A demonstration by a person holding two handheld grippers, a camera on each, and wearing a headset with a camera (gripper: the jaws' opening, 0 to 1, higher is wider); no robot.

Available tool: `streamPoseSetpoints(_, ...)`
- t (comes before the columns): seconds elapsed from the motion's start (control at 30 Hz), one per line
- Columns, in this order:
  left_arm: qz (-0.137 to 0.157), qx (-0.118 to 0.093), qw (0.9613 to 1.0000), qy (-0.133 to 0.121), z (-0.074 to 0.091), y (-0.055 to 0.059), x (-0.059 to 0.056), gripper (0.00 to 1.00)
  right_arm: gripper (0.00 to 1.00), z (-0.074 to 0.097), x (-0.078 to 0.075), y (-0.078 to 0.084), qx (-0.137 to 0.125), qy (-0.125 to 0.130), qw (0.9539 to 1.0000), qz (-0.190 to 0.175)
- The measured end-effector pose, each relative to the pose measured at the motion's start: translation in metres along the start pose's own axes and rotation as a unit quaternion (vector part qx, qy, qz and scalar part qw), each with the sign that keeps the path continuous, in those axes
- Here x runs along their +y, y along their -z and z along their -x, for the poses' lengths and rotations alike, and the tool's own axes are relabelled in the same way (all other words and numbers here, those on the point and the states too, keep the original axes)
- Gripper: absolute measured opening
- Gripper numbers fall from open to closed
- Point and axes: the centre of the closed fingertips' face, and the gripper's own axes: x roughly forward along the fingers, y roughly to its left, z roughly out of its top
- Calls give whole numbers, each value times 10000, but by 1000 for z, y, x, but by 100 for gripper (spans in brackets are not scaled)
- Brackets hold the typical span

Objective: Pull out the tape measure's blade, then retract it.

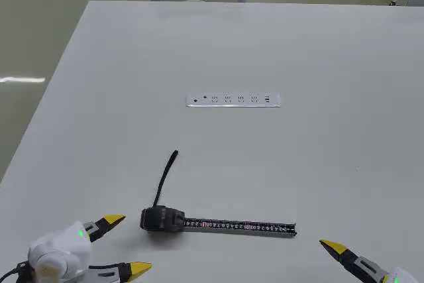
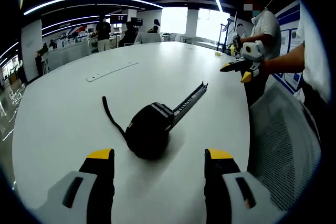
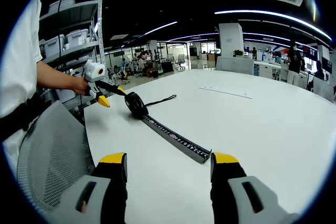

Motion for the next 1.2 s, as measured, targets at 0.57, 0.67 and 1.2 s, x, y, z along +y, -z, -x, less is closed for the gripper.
streamPoseSetpoints(0.57,-398,154,9984,376,-19,-15,8,66,64,-6,-7,-1,41,-167,9999,19)
streamPoseSetpoints(0.67,-495,214,9977,422,-21,-15,8,65,64,-7,-9,-1,54,-177,9998,12)
streamPoseSetpoints(1.2,-807,428,9939,618,-31,-11,10,63,59,-14,-19,0,87,-321,9994,19)
